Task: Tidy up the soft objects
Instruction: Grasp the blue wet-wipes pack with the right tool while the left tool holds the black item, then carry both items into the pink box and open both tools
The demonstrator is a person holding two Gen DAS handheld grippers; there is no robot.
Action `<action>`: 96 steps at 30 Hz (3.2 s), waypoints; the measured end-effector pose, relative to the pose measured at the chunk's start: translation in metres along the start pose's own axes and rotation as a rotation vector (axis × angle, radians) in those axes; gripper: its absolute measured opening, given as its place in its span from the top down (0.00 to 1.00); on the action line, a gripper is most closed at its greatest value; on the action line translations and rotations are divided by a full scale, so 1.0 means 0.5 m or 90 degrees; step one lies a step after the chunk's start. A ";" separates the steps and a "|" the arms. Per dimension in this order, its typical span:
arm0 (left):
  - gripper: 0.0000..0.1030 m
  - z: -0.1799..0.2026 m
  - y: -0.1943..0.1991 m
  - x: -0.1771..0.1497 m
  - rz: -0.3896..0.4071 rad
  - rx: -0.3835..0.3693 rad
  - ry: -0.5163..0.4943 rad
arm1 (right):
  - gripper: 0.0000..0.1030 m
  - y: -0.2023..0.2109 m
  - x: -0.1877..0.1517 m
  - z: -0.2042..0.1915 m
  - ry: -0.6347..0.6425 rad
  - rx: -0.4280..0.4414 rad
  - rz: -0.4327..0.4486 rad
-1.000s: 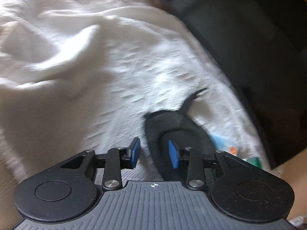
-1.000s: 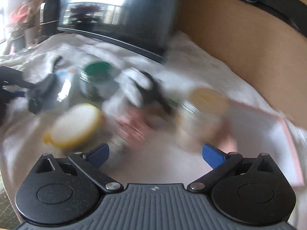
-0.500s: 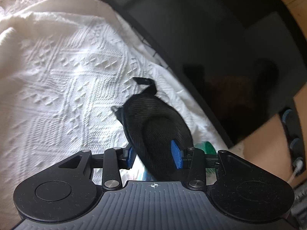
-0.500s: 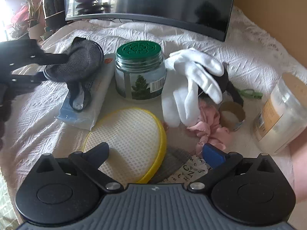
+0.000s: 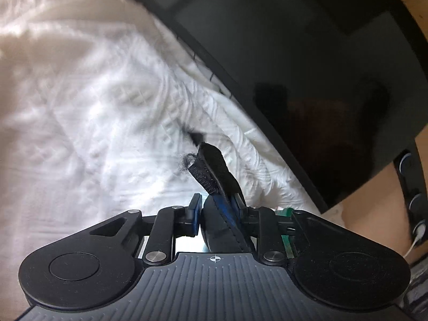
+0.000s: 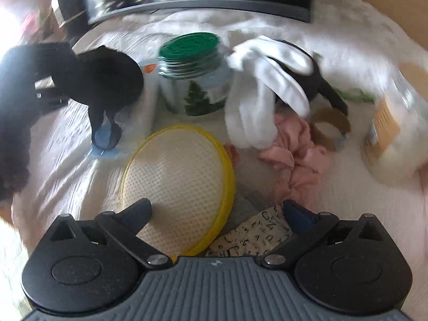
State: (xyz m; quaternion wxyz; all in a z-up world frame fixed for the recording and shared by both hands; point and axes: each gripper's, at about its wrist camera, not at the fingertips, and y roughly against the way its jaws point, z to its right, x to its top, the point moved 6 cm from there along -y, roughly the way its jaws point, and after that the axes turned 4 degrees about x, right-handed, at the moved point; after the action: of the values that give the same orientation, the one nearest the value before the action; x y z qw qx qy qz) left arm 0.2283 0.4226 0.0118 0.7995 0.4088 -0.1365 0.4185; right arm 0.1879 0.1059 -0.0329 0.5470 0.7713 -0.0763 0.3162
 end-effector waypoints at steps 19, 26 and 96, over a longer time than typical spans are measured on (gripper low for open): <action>0.75 -0.108 0.204 0.050 0.123 0.108 0.013 | 0.00 -0.108 0.152 -0.254 0.111 -0.075 0.113; 0.75 -0.145 0.224 0.033 0.114 0.126 0.027 | 0.24 -0.170 0.157 -0.267 0.140 -0.110 0.077; 0.72 0.458 -0.059 -0.192 -0.022 -0.023 -0.286 | 0.07 0.378 0.056 0.452 -0.111 -0.222 0.207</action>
State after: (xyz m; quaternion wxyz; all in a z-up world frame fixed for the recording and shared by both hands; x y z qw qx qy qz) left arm 0.2208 0.1841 0.0860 0.7630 0.4799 -0.3115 0.3008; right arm 0.2140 -0.1628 0.0879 0.6049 0.6675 -0.2997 0.3143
